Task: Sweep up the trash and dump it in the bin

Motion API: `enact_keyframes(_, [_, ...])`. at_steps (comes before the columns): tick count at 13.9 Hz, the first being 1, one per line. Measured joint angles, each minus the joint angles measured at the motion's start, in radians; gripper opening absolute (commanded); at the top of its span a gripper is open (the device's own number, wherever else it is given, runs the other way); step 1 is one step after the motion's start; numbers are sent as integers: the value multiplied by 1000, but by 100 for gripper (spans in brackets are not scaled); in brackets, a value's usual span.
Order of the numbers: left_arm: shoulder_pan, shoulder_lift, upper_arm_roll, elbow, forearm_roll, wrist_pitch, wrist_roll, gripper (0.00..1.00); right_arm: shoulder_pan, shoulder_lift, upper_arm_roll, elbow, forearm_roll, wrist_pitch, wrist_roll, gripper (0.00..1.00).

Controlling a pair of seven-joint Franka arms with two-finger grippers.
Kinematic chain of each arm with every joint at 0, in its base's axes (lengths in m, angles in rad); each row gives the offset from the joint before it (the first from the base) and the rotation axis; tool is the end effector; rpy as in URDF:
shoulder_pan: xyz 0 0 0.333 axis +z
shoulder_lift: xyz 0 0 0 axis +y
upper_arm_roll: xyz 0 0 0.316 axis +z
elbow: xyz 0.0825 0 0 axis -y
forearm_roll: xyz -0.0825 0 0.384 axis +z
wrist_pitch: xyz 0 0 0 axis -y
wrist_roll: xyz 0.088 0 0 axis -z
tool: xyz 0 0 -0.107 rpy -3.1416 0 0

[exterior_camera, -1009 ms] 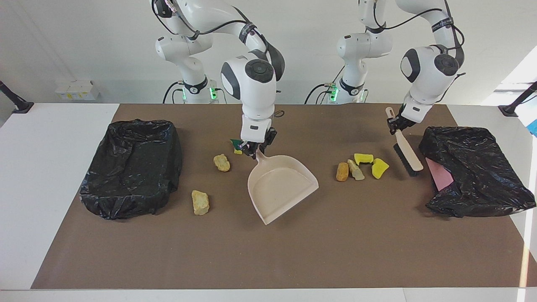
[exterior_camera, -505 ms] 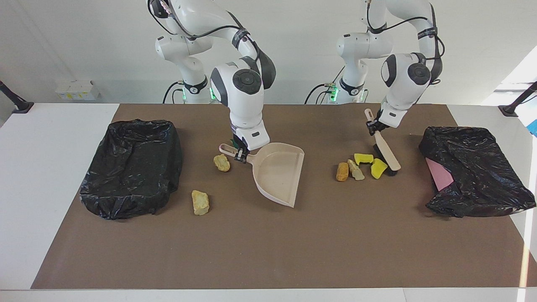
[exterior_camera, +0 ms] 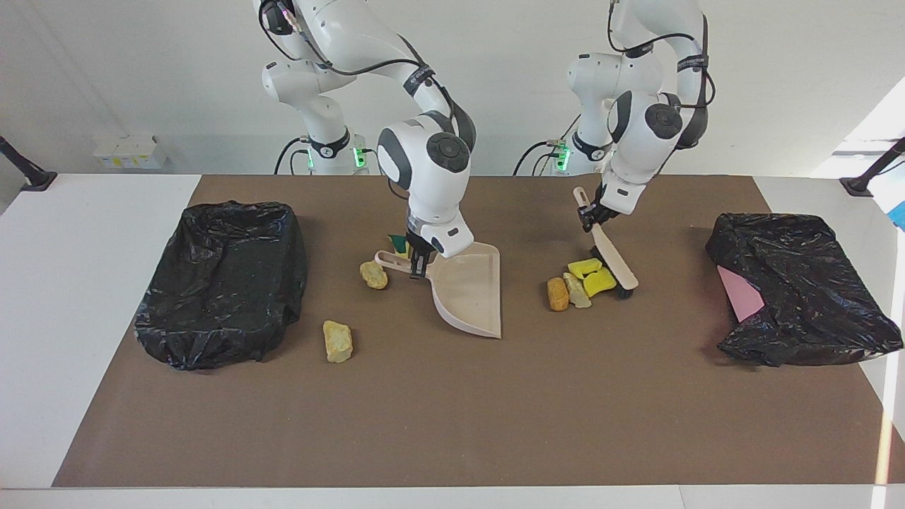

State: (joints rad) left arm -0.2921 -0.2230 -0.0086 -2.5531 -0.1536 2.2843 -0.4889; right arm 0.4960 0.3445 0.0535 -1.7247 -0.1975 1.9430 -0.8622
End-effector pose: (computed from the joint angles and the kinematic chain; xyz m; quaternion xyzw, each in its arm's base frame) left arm 0.4088 -0.1304 0.3442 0.9876 0.1451 -0.0425 0.0428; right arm 0.5503 0.3182 0.3754 0.7302 0.6757 -0.0740 0.0697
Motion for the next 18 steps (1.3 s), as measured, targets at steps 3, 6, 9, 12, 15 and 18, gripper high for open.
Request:
enact_keyframes(3, [-15, 52, 1, 42, -1, 24, 54, 0, 18, 0, 0, -40, -28, 50, -9, 0])
enact_keyframes(6, [-20, 99, -1, 83, -2, 26, 135, 0, 22, 0, 0, -54, -31, 62, -9, 0])
enact_keyframes(9, [-75, 164, -7, 142, -37, 43, 157, 0, 22, -1, 0, -59, -31, 62, -9, 0])
enact_keyframes(12, [-168, 194, -14, 168, -120, 82, 168, 0, 22, -2, 0, -62, -31, 62, -9, 0])
enact_keyframes(15, [-281, 201, -24, 171, -206, 140, 171, 0, 22, -2, 0, -63, -31, 62, -9, 0])
enact_keyframes(18, [-322, 201, -43, 172, -237, 199, 127, 0, 22, -2, 0, -63, -31, 62, -9, 0])
